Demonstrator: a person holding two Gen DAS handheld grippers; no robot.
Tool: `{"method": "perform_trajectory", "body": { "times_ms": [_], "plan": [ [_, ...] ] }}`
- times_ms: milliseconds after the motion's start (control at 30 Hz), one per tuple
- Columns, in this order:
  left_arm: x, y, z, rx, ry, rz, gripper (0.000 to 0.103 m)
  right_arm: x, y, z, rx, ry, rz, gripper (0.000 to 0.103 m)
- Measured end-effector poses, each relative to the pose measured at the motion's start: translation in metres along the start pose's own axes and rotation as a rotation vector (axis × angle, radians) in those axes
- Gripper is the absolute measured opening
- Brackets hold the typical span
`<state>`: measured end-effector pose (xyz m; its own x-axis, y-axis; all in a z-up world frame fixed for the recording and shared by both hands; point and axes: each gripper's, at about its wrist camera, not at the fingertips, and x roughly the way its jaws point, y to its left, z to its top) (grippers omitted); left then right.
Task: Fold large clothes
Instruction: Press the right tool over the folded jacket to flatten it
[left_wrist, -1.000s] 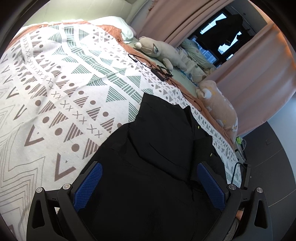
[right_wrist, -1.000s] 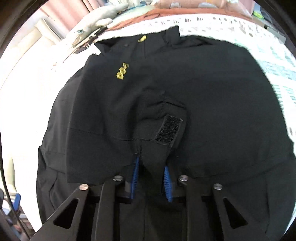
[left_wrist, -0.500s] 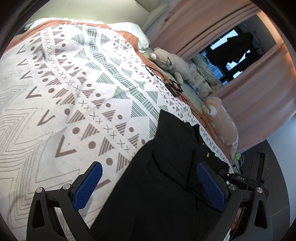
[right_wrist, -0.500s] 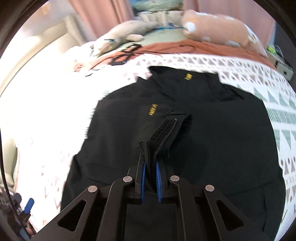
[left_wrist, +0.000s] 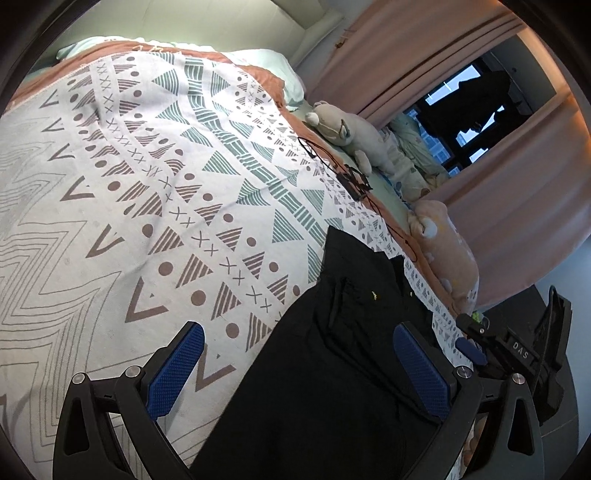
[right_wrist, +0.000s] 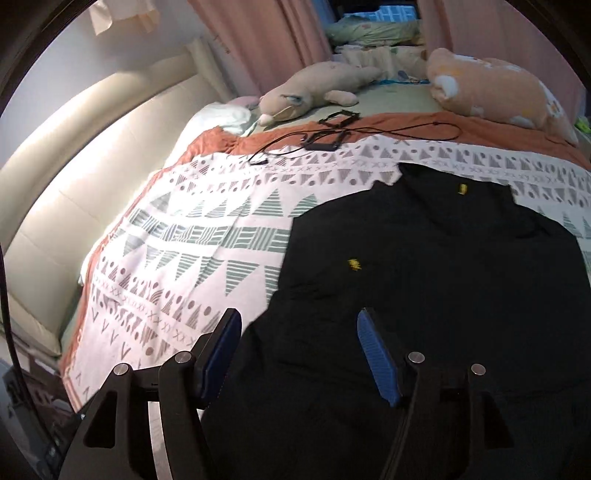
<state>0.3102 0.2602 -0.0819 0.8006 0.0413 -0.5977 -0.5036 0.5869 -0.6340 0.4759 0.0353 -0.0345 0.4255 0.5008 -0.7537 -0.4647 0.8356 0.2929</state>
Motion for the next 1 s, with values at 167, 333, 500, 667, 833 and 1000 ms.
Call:
{"method": "perform_trajectory", "body": {
  "times_ms": [167, 333, 500, 667, 833, 1000],
  "plan": [
    [0.009, -0.02, -0.011, 0.054, 0.016, 0.002, 0.102, -0.004, -0.062, -0.027, 0.117, -0.002, -0.041, 0.065],
    [0.022, -0.04, -0.025, 0.111, 0.042, 0.012, 0.102, -0.003, -0.11, -0.055, 0.203, 0.001, -0.057, 0.065],
    [0.032, -0.059, -0.034, 0.188, 0.021, 0.015, 0.102, -0.012, -0.161, -0.07, 0.3, -0.042, -0.056, 0.065],
    [0.048, -0.078, -0.044, 0.243, 0.018, 0.016, 0.097, -0.024, -0.224, -0.096, 0.42, -0.099, -0.062, 0.065],
    [0.066, -0.094, -0.049, 0.261, 0.055, -0.003, 0.09, -0.029, -0.278, -0.104, 0.57, -0.108, -0.045, 0.065],
    [0.078, -0.116, -0.043, 0.321, 0.089, 0.005, 0.085, -0.028, -0.314, -0.103, 0.659, -0.118, -0.011, 0.065]
  ]
}}
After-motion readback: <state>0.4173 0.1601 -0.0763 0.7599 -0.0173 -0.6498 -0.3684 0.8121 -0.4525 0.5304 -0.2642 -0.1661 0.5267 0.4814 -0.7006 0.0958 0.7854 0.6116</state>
